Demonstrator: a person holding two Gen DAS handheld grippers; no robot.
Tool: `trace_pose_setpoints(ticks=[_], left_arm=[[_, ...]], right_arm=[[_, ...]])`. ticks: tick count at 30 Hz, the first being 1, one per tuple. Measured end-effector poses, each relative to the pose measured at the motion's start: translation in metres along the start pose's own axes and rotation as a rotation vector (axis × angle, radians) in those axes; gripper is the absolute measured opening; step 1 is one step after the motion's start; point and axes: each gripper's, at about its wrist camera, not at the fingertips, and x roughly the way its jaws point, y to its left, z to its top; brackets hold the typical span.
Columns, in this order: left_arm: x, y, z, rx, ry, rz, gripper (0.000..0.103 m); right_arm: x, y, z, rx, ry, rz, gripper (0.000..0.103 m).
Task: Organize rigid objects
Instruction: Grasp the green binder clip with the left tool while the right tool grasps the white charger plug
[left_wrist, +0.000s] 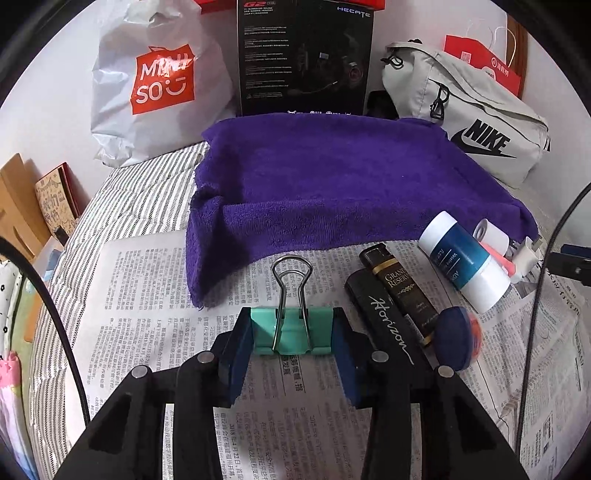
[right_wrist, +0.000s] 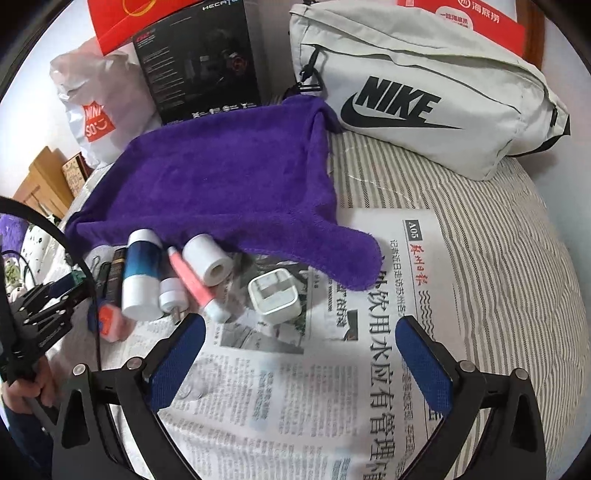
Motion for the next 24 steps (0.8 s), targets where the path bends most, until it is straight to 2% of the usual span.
trace_pose_setpoints(ticks=[3,6,8,11,14,20,24], left_arm=[[0.000,0.000,0.000,0.000,0.000,0.001,0.040],[0.000,0.000,0.000,0.001,0.000,0.001,0.040],[0.000,0.000,0.000,0.002,0.000,0.003,0.040],[0.000,0.000,0.000,-0.001,0.000,-0.002,0.040],[0.000,0.000,0.000,-0.001,0.000,-0.001,0.040],[0.000,0.000,0.000,-0.002,0.001,-0.002,0.040],[0.000,0.000,0.000,-0.003,0.000,-0.003,0.040]], right_arm=[[0.008,0.003,0.001,-0.036,-0.016,-0.010,0.090],[0.017,0.008,0.000,-0.097,-0.025,-0.024,0.075],[0.024,0.011,0.000,-0.125,-0.016,-0.037,0.058],[0.032,0.012,0.000,-0.136,-0.028,0.004,0.035],[0.036,0.015,0.000,-0.144,-0.067,0.002,0.029],[0.038,0.017,-0.005,-0.148,-0.123,0.014,0.028],[0.038,0.018,-0.006,-0.150,-0.128,0.011,0.029]])
